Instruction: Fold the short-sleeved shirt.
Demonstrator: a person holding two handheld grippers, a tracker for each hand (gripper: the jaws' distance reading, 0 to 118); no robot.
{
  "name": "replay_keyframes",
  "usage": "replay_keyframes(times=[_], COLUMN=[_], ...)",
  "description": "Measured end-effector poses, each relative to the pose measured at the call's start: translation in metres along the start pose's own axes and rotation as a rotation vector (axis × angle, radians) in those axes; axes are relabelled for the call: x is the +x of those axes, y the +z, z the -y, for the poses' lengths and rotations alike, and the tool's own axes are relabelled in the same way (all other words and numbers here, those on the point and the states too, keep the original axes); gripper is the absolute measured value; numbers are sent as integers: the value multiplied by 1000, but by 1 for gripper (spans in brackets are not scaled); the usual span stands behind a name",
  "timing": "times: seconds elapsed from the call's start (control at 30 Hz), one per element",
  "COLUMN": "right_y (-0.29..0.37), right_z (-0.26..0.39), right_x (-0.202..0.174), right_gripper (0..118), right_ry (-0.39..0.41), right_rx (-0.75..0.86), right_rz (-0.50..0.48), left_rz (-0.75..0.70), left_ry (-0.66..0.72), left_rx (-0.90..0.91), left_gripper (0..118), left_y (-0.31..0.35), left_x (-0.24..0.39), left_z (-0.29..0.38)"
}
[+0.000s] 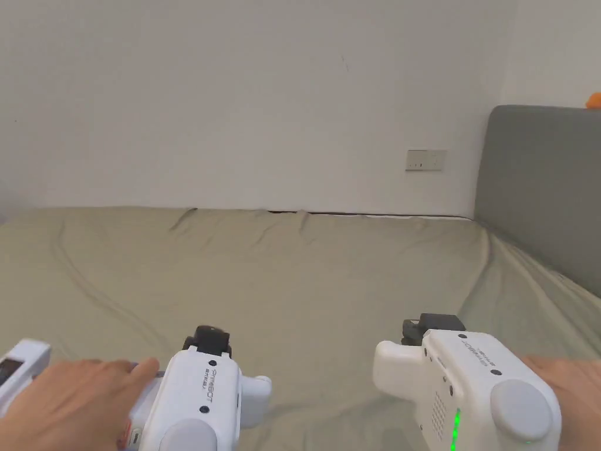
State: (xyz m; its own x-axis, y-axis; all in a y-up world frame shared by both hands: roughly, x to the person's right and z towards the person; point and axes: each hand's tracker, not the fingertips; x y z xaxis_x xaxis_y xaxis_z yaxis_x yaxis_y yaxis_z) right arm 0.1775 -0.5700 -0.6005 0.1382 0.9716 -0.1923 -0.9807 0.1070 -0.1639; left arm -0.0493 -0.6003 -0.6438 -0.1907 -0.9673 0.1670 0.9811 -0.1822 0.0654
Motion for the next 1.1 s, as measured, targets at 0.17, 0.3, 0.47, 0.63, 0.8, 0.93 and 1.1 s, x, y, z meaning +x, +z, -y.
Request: replay_keyframes(times=[0.17,0.3,0.47,0.63,0.8,0.93,1.1], right_y=[0,16,23,21,23,23,26], right_z=[-2,15,13,17,17,14,19], right_x=[62,100,89,85,88,89,88], right_gripper=[3,3,3,3,3,3,3], right_ry=[-641,-1397,-1406,-1423,-1425,-1391,-1418], right_rx=[-13,35,50,27,61,61,72], right_rz=[151,176,132,118,110,132,145], left_rz=[114,208,135,160,176,123,114], left_ry=[752,1845,2029,1922,1879,1812,1828], left_rx=[-84,149,269,146,274,295,281], left_gripper=[0,0,0,0,0,0,0], left_y=[-29,1,43,40,46,49,45], left_x=[-82,-148,-151,-156,-147,-145,-147], left_z=[18,70,64,55,50,39,40])
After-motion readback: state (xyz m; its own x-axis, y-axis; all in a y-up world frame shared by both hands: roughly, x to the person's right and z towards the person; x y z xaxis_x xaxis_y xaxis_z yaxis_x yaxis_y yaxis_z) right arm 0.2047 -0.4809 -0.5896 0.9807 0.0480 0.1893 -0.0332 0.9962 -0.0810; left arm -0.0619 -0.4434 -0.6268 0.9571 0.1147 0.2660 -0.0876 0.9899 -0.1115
